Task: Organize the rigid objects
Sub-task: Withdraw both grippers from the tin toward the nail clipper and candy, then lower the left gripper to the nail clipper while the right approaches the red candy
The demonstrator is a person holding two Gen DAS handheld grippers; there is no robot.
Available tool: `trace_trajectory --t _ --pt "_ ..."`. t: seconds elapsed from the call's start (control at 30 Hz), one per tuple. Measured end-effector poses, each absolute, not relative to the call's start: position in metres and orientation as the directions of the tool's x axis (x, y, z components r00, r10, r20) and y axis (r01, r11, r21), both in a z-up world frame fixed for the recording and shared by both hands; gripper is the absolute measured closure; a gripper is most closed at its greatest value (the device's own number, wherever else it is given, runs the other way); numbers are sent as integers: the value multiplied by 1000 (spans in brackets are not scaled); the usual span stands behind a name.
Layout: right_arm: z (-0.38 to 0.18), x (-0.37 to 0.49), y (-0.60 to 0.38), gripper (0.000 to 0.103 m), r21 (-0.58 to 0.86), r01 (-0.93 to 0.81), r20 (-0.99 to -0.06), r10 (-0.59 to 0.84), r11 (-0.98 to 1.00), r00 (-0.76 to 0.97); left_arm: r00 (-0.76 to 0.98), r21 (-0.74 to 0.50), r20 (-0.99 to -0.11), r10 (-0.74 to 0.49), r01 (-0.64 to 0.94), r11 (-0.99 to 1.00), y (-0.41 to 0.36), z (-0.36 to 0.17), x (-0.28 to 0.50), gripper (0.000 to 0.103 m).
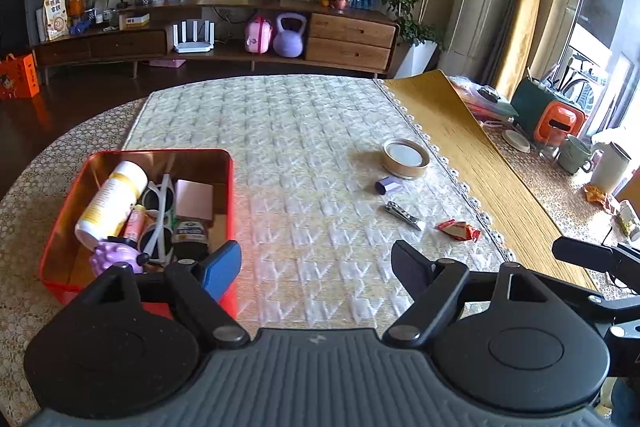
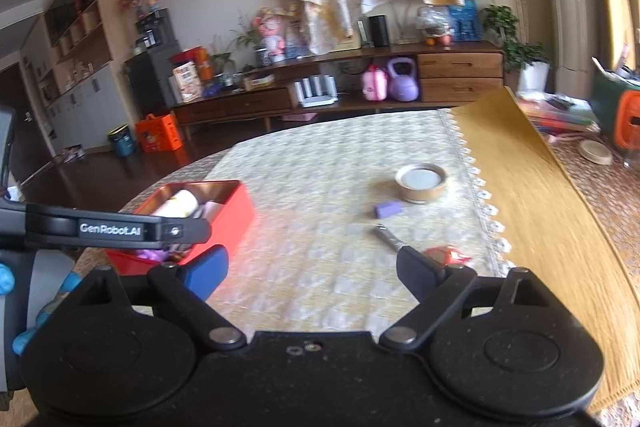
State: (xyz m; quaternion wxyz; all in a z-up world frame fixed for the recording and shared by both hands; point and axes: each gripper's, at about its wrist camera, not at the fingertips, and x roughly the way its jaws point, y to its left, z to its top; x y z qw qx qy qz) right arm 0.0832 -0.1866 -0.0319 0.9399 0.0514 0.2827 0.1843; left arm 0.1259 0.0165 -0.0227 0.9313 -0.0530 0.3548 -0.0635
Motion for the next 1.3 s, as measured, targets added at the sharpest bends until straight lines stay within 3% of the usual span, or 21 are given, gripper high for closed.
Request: trace_trajectory --t 0.33,0.77,1.3 --pt "-46 89 -208 0 152 -327 -527 356 933 772 711 -146 -683 -168 93 985 -16 -37 144 19" --pt "-71 128 -234 0 86 -341 -567 328 936 755 698 -75 -708 -111 81 994 -69 -55 189 18" --pt "-99 169 -246 2 29 -405 -601 340 914 724 621 -81 -780 -73 15 997 -117 -95 260 18"
